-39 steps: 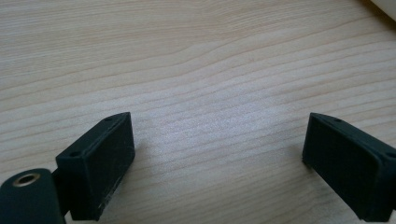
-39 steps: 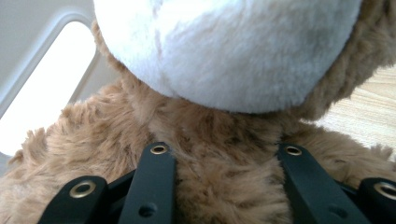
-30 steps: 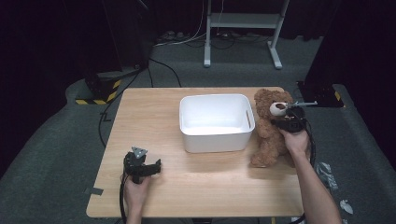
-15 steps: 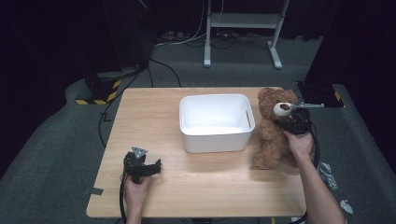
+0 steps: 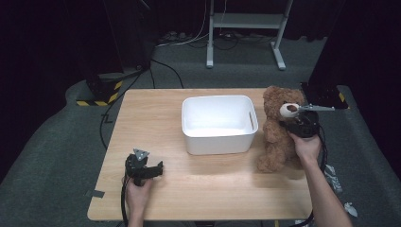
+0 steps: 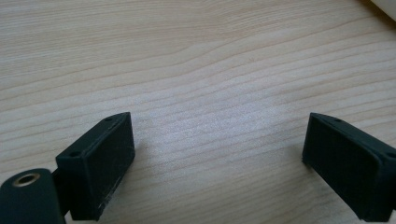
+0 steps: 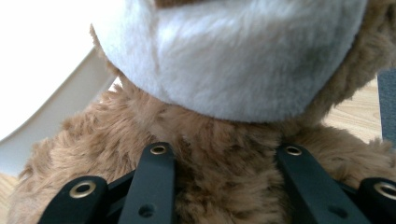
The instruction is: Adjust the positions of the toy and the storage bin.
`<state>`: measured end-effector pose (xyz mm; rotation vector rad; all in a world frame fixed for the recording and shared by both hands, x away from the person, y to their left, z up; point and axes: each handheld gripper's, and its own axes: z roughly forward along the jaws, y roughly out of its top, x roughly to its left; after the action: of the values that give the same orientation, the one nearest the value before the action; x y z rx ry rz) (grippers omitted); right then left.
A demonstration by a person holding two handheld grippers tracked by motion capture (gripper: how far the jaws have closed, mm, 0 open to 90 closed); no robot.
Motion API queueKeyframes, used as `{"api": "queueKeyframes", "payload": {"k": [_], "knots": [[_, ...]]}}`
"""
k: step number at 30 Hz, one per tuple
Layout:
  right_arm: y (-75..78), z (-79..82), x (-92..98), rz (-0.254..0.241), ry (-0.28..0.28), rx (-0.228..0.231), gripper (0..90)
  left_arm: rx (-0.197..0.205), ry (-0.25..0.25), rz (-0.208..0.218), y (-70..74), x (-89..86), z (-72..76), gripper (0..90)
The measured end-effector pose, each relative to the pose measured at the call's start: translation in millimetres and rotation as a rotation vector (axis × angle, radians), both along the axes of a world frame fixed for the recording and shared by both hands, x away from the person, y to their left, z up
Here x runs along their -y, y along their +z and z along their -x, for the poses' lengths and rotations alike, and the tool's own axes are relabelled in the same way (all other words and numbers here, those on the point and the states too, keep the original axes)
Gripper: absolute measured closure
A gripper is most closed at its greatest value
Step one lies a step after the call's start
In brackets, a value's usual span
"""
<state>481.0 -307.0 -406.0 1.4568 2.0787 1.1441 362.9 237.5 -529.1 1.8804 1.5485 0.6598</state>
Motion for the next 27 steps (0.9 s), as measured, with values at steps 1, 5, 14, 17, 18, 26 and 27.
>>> {"api": "queueKeyframes", "payload": {"k": [1,5,14,17,18,26,27], "knots": [[1.4,1.4,-0.4,-0.005,-0.002,-0.001,70.6,0.0,0.0,0.0,0.0,0.0,0.0,9.1],[5.4,5.4,-0.2,-0.013,0.004,0.007,70.5,0.0,-0.002,-0.002,0.0,-0.2,0.0,9.1],[12.6,16.2,2.3,-0.017,0.015,0.033,69.6,0.0,-0.001,-0.001,0.0,-0.1,-0.1,9.1],[15.9,20.5,2.9,-0.019,0.017,0.038,69.4,0.0,-0.001,-0.002,0.0,-0.2,-0.1,9.1],[17.1,22.2,3.2,-0.02,0.019,0.042,69.4,0.0,0.0,0.0,0.0,0.0,0.0,9.0],[23.0,29.4,4.8,-0.024,0.021,0.057,69.1,0.0,-0.001,-0.001,0.0,-0.1,0.0,9.1],[24.1,30.7,4.9,-0.024,0.024,0.06,69.0,0.0,-0.002,-0.002,0.0,-0.2,-0.1,9.0]]}}
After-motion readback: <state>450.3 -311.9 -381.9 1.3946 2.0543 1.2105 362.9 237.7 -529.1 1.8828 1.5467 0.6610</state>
